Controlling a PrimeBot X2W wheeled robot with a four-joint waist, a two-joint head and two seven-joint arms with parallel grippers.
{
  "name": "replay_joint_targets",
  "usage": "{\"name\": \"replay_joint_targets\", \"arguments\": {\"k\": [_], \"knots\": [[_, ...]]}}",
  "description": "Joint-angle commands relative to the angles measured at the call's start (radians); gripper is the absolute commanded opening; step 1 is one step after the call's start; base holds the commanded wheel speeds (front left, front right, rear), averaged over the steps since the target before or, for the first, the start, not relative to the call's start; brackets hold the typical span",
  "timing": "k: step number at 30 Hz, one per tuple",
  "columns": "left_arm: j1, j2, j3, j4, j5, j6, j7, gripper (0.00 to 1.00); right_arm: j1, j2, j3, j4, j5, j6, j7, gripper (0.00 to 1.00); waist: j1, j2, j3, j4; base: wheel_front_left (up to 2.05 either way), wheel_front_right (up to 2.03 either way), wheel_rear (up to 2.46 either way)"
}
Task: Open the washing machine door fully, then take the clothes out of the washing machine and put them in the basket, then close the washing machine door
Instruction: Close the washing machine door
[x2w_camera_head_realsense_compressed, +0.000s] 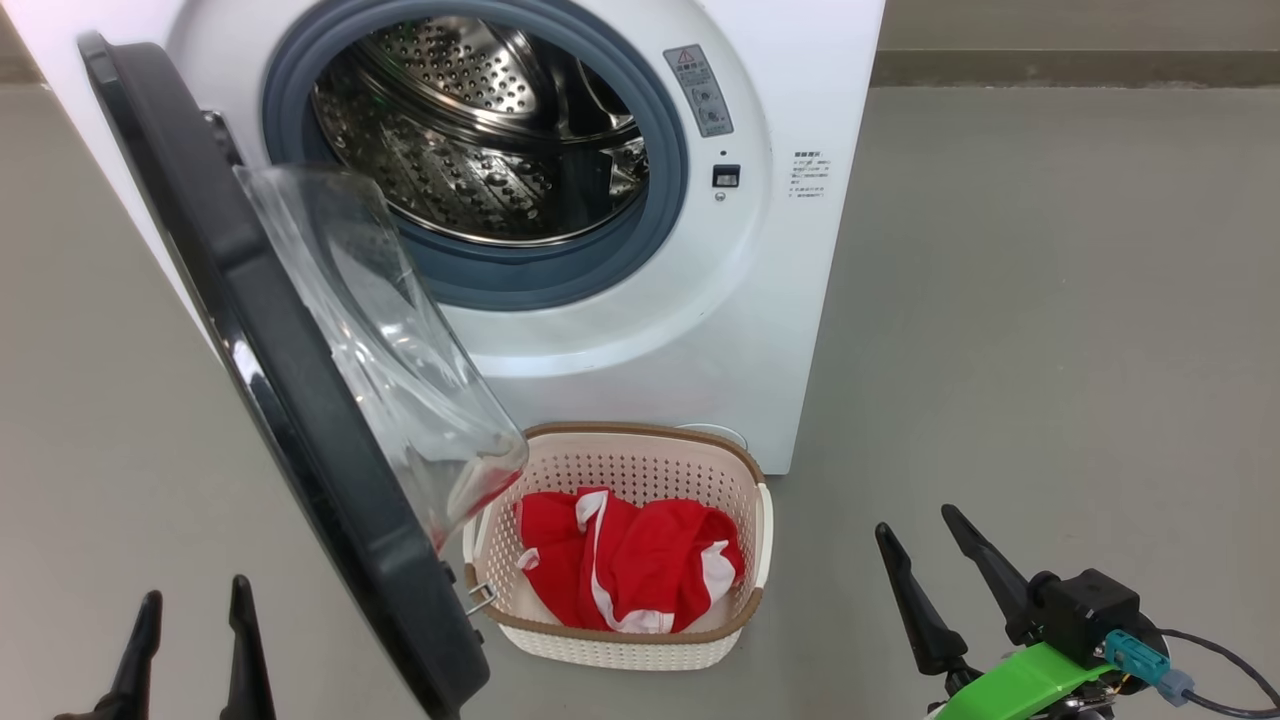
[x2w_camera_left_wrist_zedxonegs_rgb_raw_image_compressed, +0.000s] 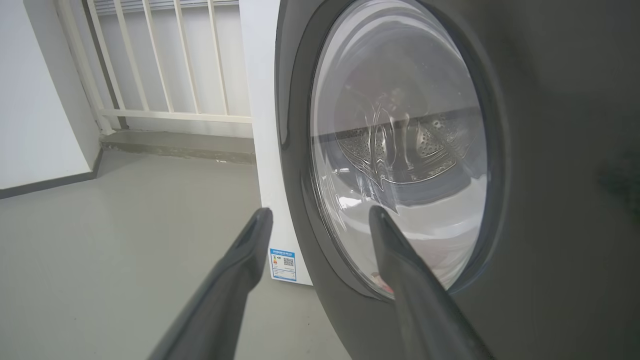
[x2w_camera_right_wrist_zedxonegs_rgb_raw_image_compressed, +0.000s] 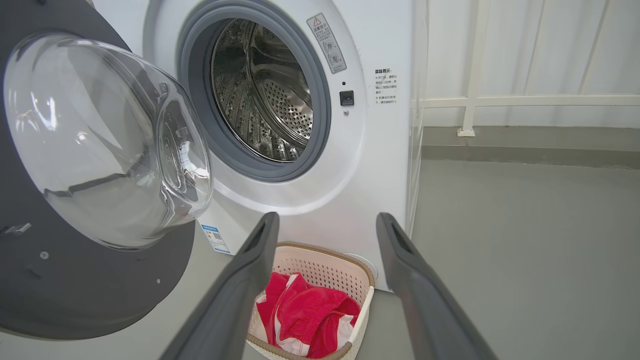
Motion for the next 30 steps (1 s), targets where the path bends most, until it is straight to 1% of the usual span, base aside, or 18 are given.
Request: {"name": "replay_joint_targets", "arguments": {"k": [1, 16, 27, 28, 29, 30], "knots": [[-0.020, 0.010, 0.037, -0.017, 0.012, -0.005, -0.012, 1.00, -0.037, -0.010, 0.020, -0.022, 0.005, 0.005, -0.006, 1.00, 0.0000, 0.0000, 0.000, -0.001, 0.00, 0.00, 0.00], [-0.021, 0.000, 0.051, 0.009, 0.022, -0.016, -0.012, 1.00, -0.035, -0.009, 0.021, -0.021, 0.005, 0.005, -0.006, 1.00, 0.0000, 0.0000, -0.008, 0.001, 0.00, 0.00, 0.00], [-0.015, -0.001, 0.046, 0.043, 0.028, -0.008, -0.012, 1.00, -0.033, -0.005, 0.025, -0.021, 0.006, 0.005, -0.006, 1.00, 0.0000, 0.0000, -0.010, 0.001, 0.00, 0.00, 0.00], [-0.015, -0.001, 0.046, 0.054, 0.022, -0.004, -0.012, 0.81, -0.033, -0.004, 0.026, -0.020, 0.007, 0.005, -0.006, 1.00, 0.0000, 0.0000, -0.010, 0.000, 0.00, 0.00, 0.00], [-0.016, -0.001, 0.045, 0.061, 0.012, -0.001, -0.012, 0.31, -0.033, -0.004, 0.027, -0.020, 0.007, 0.005, -0.006, 1.00, 0.0000, 0.0000, -0.010, -0.001, 0.00, 0.00, 0.00], [-0.018, -0.001, 0.044, 0.071, -0.005, 0.002, -0.012, 0.00, -0.032, -0.003, 0.029, -0.020, 0.008, 0.005, -0.006, 1.00, 0.0000, 0.0000, -0.011, -0.003, 0.00, 0.00, 0.00]]}}
